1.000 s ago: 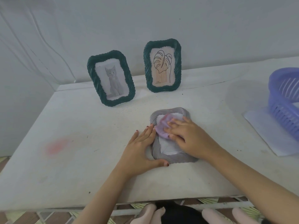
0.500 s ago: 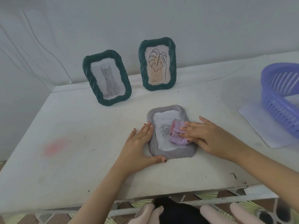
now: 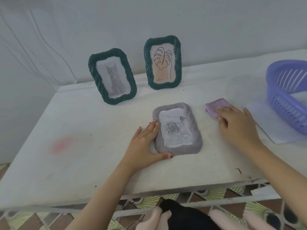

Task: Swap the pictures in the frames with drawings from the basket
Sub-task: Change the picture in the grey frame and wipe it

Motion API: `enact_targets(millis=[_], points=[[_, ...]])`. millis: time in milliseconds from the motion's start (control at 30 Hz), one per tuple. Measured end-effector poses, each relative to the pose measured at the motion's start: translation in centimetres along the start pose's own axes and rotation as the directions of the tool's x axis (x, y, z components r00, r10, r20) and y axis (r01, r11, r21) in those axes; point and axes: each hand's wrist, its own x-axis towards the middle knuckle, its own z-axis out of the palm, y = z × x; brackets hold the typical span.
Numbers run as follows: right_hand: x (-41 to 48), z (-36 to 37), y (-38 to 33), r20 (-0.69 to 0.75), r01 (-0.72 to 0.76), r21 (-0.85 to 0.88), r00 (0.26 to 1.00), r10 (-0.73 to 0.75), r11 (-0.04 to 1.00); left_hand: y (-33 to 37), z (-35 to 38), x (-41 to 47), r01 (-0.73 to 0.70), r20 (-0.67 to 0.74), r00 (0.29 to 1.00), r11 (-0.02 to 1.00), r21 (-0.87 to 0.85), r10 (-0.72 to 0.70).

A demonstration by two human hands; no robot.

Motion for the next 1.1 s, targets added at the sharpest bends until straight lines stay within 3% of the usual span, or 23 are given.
enact_targets(millis=[67, 167, 433, 500, 600, 733, 833, 1000, 1100], points=[[-0.9, 0.2, -0.4, -0.017, 0.057, -0.006, 0.998, -0.057, 0.998, 0.0, 0.0, 0.0, -0.004, -0.001, 1.000, 1.000, 0.002, 0.004], [-2.3, 0.2, -2.2, -0.019, 0.121, 0.124, 0.993, -0.120, 0.985, 0.0, 0.0, 0.0, -0.009, -0.003, 1.000, 1.000, -0.006, 0.009], [-3.5, 0.9, -7.3, 0.157, -0.156, 0.469, 0.983, 0.091, 0.869, 0.2, -0.1, 0.2, 0.046, -0.011, 0.999, 0.995, -0.089, -0.048], [-3.4, 0.9, -7.7, 0.160, -0.216, 0.550, 0.975, 0.153, 0.807, 0.4, -0.2, 0.3, 0.085, -0.014, 0.996, 0.983, -0.160, -0.089], [-3.3, 0.5, -7.8, 0.206, -0.303, 0.750, 0.952, 0.228, 0.587, 0.7, -0.3, 0.3, 0.140, -0.005, 0.990, 0.970, -0.199, -0.144], [-3.3, 0.1, -6.9, 0.353, -0.427, 0.854, 0.895, 0.271, 0.297, 0.5, -1.1, 0.4, 0.172, 0.037, 0.982, 0.801, -0.574, -0.184], [-3.4, -0.2, -6.1, 0.406, -0.456, 0.874, 0.875, 0.264, 0.166, 0.7, -1.4, 0.4, 0.189, 0.015, 0.970, 0.717, -0.671, -0.242], [-3.7, -0.5, -4.9, 0.391, -0.419, 0.902, 0.894, 0.219, 0.102, 2.5, -2.0, 0.5, 0.106, -0.018, 0.968, 0.469, -0.877, -0.251], [-3.8, -0.8, -4.5, 0.360, -0.383, 0.919, 0.912, 0.195, 0.096, 3.7, -1.9, 0.9, 0.080, -0.012, 0.976, 0.414, -0.907, -0.216]])
